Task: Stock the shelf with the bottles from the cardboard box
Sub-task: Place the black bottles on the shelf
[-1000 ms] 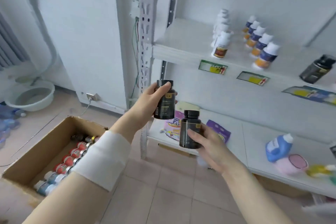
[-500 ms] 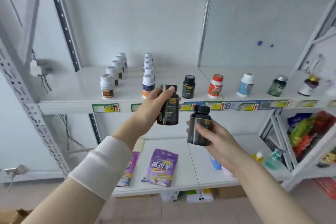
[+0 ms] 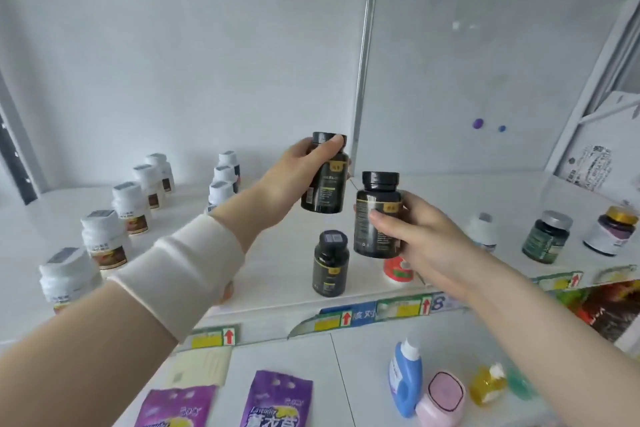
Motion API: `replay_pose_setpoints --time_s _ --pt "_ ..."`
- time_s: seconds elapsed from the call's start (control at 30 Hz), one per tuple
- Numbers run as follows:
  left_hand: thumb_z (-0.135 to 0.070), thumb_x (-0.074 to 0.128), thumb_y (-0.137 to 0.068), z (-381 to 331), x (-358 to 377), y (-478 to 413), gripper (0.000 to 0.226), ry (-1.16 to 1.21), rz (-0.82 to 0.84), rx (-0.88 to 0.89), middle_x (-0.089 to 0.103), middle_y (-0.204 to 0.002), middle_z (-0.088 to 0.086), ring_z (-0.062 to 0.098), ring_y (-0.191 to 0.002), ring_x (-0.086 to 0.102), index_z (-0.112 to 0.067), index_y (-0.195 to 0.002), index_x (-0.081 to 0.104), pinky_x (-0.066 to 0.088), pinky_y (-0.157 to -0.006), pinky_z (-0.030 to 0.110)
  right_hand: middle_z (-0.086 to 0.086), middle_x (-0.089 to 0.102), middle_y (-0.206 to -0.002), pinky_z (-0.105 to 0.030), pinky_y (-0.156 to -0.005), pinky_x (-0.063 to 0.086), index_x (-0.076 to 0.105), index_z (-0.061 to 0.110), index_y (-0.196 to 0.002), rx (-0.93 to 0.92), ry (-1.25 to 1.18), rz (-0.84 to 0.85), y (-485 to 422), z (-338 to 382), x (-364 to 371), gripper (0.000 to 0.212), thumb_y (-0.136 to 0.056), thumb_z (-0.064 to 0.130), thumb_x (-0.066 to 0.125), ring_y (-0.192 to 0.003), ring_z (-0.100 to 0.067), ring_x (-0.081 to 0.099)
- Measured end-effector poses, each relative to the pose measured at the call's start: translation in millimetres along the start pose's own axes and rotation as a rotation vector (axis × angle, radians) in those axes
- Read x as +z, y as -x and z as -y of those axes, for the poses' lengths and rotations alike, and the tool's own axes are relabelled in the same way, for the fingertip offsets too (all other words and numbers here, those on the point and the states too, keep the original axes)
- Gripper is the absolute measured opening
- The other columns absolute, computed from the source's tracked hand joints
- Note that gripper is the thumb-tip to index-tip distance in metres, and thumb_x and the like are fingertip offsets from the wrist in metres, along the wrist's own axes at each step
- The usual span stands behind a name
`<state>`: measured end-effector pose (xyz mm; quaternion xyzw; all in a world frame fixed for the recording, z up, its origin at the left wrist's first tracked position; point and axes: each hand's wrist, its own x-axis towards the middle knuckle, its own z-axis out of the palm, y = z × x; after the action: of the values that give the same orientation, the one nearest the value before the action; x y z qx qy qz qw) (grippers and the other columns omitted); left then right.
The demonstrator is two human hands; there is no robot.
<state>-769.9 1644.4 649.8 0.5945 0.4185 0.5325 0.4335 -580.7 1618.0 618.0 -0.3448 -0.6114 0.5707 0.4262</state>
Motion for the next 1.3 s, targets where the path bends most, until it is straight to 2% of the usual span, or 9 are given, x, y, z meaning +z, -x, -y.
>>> replay_pose_setpoints --time_s 0.1,0.23,0.33,0.47,0.53,0.63,0.83,1.07,1.3 --pt "-0.046 0.051 -0.09 6.8 -26.8 -56.2 0.031 -0.125 -0.018 -0.022 0.07 -0.106 -0.002 0.015 -0.1 0.065 -0.02 -0.105 0.058 0.05 -0.087 0.029 0.003 0.068 -0.094 -0.028 -0.08 0.051 0.057 0.021 -0.101 -0.009 0.079 0.015 -57.0 10.2 1.2 0.053 -0.051 0.029 0.072 -0.088 -0.009 0.066" --pt "-0.044 0.053 -0.09 32.6 -61.4 -123.5 0.033 -0.239 -0.046 -0.078 0.066 -0.112 0.002 0.018 -0.103 0.062 -0.018 -0.11 0.056 0.049 -0.083 0.027 0.002 0.068 -0.104 -0.03 -0.09 0.047 0.054 0.024 -0.108 0.022 0.242 -0.006 -126.3 4.3 -5.6 0.06 -0.054 0.026 0.08 -0.1 -0.011 0.064" --pt "-0.041 0.06 -0.087 59.7 -79.9 -163.8 0.032 -0.355 -0.041 -0.156 0.063 -0.11 0.007 0.022 -0.103 0.061 -0.015 -0.105 0.056 0.05 -0.092 0.034 0.005 0.066 -0.104 -0.026 -0.084 0.046 0.049 0.027 -0.107 0.091 0.344 0.019 -169.6 -13.2 -9.3 0.051 -0.068 0.017 0.079 -0.101 -0.01 0.061" --pt "-0.036 0.068 -0.081 96.7 -95.4 -205.0 0.028 -0.497 -0.008 -0.212 0.061 -0.095 0.0 0.021 -0.097 0.061 -0.018 -0.1 0.056 0.051 -0.091 0.037 0.008 0.06 -0.103 -0.021 -0.073 0.044 0.043 0.026 -0.109 0.142 0.462 0.034 -221.5 -43.9 -4.2 0.055 -0.069 0.016 0.079 -0.095 -0.006 0.058" --pt "-0.037 0.07 -0.079 111.1 -100.7 -217.9 0.034 -0.567 -0.023 -0.232 0.06 -0.094 0.001 0.022 -0.094 0.059 -0.017 -0.104 0.058 0.051 -0.086 0.035 0.01 0.057 -0.099 -0.025 -0.079 0.044 0.041 0.024 -0.109 0.163 0.507 0.025 -242.5 -57.4 0.3 0.057 -0.068 0.017 0.08 -0.097 -0.012 0.057" --pt "-0.035 0.07 -0.079 126.8 -107.9 -229.3 0.037 -0.685 -0.068 -0.226 0.057 -0.094 0.0 0.019 -0.089 0.054 -0.014 -0.107 0.059 0.043 -0.069 0.026 0.013 0.049 -0.092 -0.023 -0.07 0.043 0.042 0.021 -0.114 0.186 0.597 0.026 -265.5 -72.8 5.6 0.059 -0.069 0.016 0.08 -0.096 -0.016 0.054" --pt "-0.028 0.072 -0.078 146.3 -122.2 -245.8 0.04 -0.703 -0.09 -0.25 0.06 -0.11 0.004 0.018 -0.095 0.054 -0.013 -0.112 0.058 0.041 -0.078 0.026 0.003 0.052 -0.103 -0.026 -0.077 0.04 0.045 0.016 -0.114 0.152 0.707 0.012 -298.6 -86.8 10.9 0.062 -0.065 0.017 0.082 -0.096 -0.018 0.052" --pt "-0.027 0.072 -0.078 151.8 -123.1 -259.4 0.037 -0.702 -0.08 -0.269 0.057 -0.103 0.002 0.019 -0.095 0.052 -0.012 -0.109 0.058 0.041 -0.081 0.028 0.005 0.053 -0.101 -0.023 -0.074 0.037 0.042 0.019 -0.106 0.122 0.752 0.013 -314.0 -100.9 13.8 0.06 -0.063 0.018 0.083 -0.092 -0.015 0.05" --pt "-0.032 0.072 -0.077 154.1 -122.9 -262.3 0.044 -0.719 -0.063 -0.287 0.054 -0.108 -0.002 0.018 -0.101 0.051 -0.018 -0.113 0.05 0.043 -0.08 0.027 0.003 0.054 -0.114 -0.022 -0.077 0.037 0.041 0.015 -0.116 0.102 0.811 0.054 -310.6 -102.1 11.9 0.066 -0.065 0.024 0.082 -0.097 -0.013 0.049"
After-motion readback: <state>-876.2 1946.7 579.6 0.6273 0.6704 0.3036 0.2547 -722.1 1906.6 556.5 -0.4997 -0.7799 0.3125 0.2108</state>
